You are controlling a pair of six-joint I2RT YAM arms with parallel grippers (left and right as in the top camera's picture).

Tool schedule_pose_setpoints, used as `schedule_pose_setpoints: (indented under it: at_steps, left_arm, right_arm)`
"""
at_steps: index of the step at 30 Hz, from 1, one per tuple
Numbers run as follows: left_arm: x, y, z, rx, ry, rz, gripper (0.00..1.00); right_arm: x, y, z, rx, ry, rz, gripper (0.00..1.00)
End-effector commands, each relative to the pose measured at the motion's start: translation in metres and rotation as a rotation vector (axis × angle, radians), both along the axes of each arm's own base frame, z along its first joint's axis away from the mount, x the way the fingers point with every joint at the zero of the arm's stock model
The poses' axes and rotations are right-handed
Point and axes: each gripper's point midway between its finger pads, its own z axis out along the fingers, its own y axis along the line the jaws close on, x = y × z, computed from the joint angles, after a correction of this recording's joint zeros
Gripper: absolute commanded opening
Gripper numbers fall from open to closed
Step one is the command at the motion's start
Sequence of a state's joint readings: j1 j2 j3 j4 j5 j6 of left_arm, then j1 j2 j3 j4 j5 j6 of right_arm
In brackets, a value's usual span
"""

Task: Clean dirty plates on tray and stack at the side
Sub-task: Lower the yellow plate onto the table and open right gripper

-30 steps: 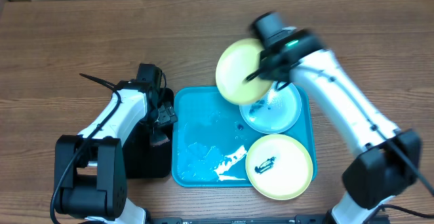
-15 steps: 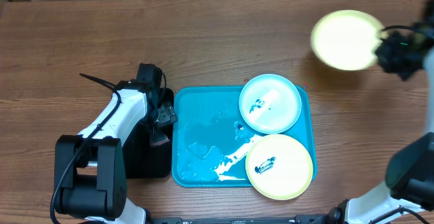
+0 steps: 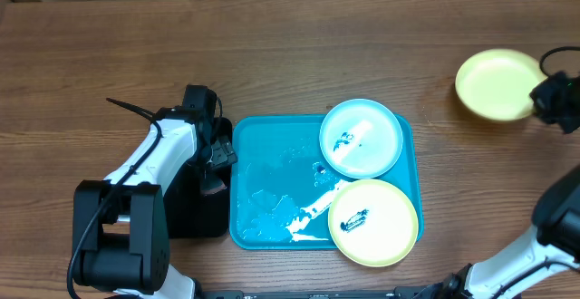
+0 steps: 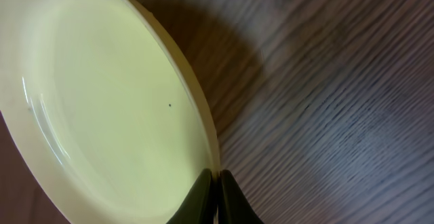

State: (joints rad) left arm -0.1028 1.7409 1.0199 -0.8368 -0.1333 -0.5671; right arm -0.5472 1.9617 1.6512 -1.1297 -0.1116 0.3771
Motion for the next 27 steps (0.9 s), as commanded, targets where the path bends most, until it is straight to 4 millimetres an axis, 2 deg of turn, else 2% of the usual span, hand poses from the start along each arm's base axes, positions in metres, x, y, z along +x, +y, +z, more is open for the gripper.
schedule_pose_setpoints:
  at_steps: [1,8,9,10,11,14,18,21,24,27]
  left_arm:
    - [0.003,-0.006,0.004,-0.024,-0.016,-0.018,1.0]
    - [0.002,-0.006,0.004,-0.024,-0.014,-0.019,1.0]
    - [0.002,-0.006,0.004,-0.023,-0.012,-0.019,1.0]
    - [0.001,-0.006,0.004,-0.023,-0.011,-0.019,1.0]
    - [0.001,-0.006,0.004,-0.023,-0.011,-0.019,1.0]
    - [0.001,-0.006,0.004,-0.023,-0.011,-0.02,1.0]
    - [0.002,-0.006,0.004,-0.023,-0.014,-0.022,1.0]
    - [0.002,-0.006,0.004,-0.024,-0.015,-0.022,1.0]
    - [0.002,-0.006,0.004,-0.023,-0.014,-0.022,1.0]
    - [0.002,-0.006,0.004,-0.023,-0.014,-0.022,1.0]
  right_arm:
    - [-0.007,-0.001,-0.032,0.009,0.08,0.005,0.04]
    - [-0.011,-0.009,-0.056,-0.006,0.146,-0.001,0.04]
    - [-0.013,-0.008,-0.058,-0.003,0.154,0.0,0.07]
    - [-0.013,-0.008,-0.058,-0.003,0.155,0.007,0.23]
    - [-0.013,-0.007,-0.058,-0.003,0.155,0.008,0.32]
    - [-0.01,-0.006,-0.048,-0.003,0.137,0.011,0.37]
    - [-0.004,-0.002,-0.018,-0.025,0.089,0.024,0.37]
    - [0.005,0.008,0.021,-0.066,0.019,0.051,0.39]
    - [0.008,0.03,0.067,-0.107,-0.056,0.1,0.51]
    - [0.002,0.063,0.108,-0.139,-0.112,0.188,0.61]
